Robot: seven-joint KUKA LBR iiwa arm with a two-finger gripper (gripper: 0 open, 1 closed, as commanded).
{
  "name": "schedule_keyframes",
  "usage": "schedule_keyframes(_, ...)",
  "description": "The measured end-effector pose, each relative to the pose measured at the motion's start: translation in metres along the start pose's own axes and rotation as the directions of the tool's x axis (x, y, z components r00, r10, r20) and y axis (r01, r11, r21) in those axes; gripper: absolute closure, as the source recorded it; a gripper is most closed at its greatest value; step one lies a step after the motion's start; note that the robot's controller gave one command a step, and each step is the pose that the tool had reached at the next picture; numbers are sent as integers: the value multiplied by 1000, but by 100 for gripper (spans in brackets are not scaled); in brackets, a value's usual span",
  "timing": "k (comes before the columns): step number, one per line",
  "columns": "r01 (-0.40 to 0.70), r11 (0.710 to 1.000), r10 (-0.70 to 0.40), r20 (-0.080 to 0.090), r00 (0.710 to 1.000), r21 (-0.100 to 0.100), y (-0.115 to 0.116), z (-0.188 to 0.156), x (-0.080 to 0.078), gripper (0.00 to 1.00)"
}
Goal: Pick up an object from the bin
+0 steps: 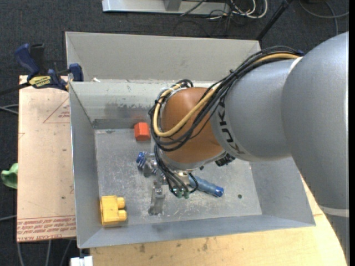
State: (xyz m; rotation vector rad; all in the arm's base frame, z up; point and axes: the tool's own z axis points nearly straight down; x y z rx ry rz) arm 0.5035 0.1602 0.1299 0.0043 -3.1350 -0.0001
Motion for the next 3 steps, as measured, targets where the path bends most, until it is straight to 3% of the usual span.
schedule_keyframes(1, 159, 987, -159, 22, 987, -3, 74, 59, 21, 0)
schedule_keyframes(2, 152, 988, -152, 6, 988, 2, 69, 60, 24, 100)
schedule_keyframes(3, 164, 986, -164, 18, 986, -1, 53, -86, -13, 100)
